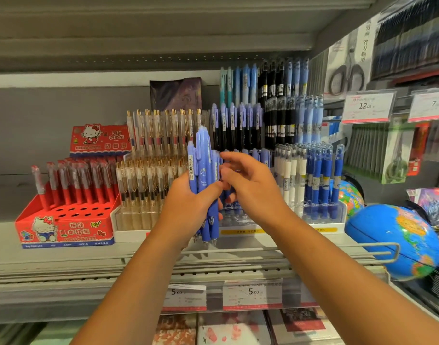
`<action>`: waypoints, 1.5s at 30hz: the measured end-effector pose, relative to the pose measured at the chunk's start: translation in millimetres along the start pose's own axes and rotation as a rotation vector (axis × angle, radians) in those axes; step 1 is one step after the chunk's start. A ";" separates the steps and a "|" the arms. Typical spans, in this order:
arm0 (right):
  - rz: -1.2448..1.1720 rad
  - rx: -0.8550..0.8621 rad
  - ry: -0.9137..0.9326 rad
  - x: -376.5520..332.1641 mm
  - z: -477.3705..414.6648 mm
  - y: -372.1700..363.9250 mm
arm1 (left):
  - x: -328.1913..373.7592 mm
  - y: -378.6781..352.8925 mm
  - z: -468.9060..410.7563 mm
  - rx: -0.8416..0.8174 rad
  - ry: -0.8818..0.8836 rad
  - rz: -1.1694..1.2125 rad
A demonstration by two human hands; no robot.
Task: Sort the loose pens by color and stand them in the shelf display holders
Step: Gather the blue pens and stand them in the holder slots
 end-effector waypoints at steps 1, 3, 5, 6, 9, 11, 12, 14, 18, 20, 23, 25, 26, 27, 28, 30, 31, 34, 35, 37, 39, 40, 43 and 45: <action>-0.049 -0.049 -0.021 -1.6 1.2 0.3 | -0.1 -0.4 0.3 -0.014 0.006 -0.006; -0.137 -0.118 -0.043 -4.2 3.9 1.9 | -0.5 -1.1 1.1 -0.043 0.014 -0.027; -0.192 -0.143 -0.063 -5.4 5.3 4.3 | -0.4 -1.7 2.0 -0.058 0.014 -0.014; -0.196 -0.146 -0.071 -5.1 5.5 5.2 | -0.1 -2.0 2.3 -0.063 0.014 -0.006; -0.161 -0.141 -0.107 -3.7 4.9 6.8 | 2.0 -4.7 3.8 -0.067 0.026 0.011; -0.174 -0.122 -0.134 -3.3 4.3 8.1 | 2.2 -6.1 3.6 -0.052 0.035 0.040; -0.182 -0.102 -0.148 -3.3 4.3 9.2 | 2.2 -6.2 3.2 -0.036 0.038 0.057; -0.204 -0.067 -0.162 -3.9 4.8 11.2 | 2.3 -5.8 2.3 0.002 0.043 0.082; -0.241 -0.007 -0.113 -3.9 5.2 12.2 | 2.1 -4.5 1.1 0.059 0.034 0.025; -0.231 0.052 -0.050 -5.1 4.8 14.0 | 1.9 -3.2 0.7 0.098 0.041 0.039; -0.304 0.154 0.025 -8.2 4.7 15.4 | 3.1 -1.3 0.6 0.108 0.047 0.059; -0.306 0.267 0.066 -8.9 3.8 17.4 | 3.3 -0.8 0.8 0.120 0.056 0.062; -0.294 0.321 0.086 -8.6 2.9 19.1 | 3.5 -0.9 0.9 0.129 0.059 0.054; -0.277 0.365 0.105 -8.0 1.9 21.0 | 4.2 -1.4 1.3 0.137 0.059 0.045; -0.250 0.398 0.124 -7.4 0.7 22.7 | 4.1 -1.6 1.2 0.146 0.054 0.036; -0.171 0.436 0.159 -5.7 -1.4 25.3 | 3.9 -1.7 1.0 0.179 0.050 0.041; -0.127 0.448 0.170 -4.3 -2.4 26.0 | 4.0 -1.2 0.6 0.199 0.054 0.054; 0.000 0.458 0.196 0.6 -4.5 26.3 | 1.2 1.5 -2.5 0.235 0.085 0.087; 0.045 0.453 0.206 1.9 -4.9 25.8 | 0.6 1.8 -2.5 0.236 0.084 0.084; 0.132 0.443 0.216 4.2 -6.5 24.2 | 2.2 1.0 -1.5 0.226 0.060 0.063; 0.208 0.426 0.201 5.8 -9.0 22.2 | 3.6 -0.4 0.3 0.211 0.020 0.045; 0.236 0.409 0.183 6.6 -10.4 21.1 | 4.1 -1.3 1.1 0.201 0.006 0.041; 0.328 0.346 0.160 7.7 -13.0 16.6 | 5.4 -2.0 2.0 0.178 -0.014 0.032; 0.417 0.304 0.173 8.0 -13.7 13.2 | 4.8 -1.4 2.1 0.162 -0.001 0.030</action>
Point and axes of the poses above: each hand's wrist, its own z-axis away from the middle knuckle, its own y-axis out of the back of the hand, x = y × z, the point moved 1 cm from there along -z, towards the middle knuckle
